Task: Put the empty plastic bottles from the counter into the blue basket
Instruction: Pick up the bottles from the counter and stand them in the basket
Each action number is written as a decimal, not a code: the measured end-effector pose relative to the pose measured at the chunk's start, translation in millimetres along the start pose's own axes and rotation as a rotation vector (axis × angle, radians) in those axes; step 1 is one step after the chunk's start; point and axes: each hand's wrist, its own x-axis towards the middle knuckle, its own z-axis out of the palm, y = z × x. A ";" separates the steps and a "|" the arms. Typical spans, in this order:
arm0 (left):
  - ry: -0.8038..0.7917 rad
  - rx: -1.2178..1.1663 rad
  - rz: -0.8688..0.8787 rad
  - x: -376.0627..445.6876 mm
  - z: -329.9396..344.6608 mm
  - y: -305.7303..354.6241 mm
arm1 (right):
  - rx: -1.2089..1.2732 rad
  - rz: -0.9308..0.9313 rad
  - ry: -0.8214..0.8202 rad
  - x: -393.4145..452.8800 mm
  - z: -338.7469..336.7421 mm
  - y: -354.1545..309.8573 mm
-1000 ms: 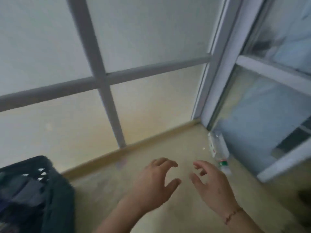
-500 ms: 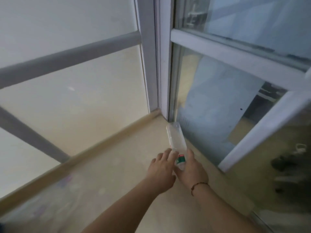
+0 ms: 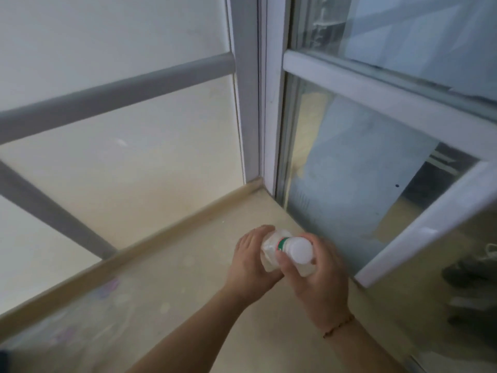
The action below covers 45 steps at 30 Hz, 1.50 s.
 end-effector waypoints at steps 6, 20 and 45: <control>0.062 -0.063 -0.126 -34.4 -62.6 -0.4 | 0.271 -0.148 -0.150 17.6 11.8 -61.8; 0.574 0.227 -0.204 -277.3 -438.1 1.9 | 0.983 -0.773 -0.512 -82.3 116.5 -421.3; 0.105 0.595 -0.082 -422.6 -511.9 -59.5 | -0.057 -0.545 -1.499 -237.1 219.1 -438.3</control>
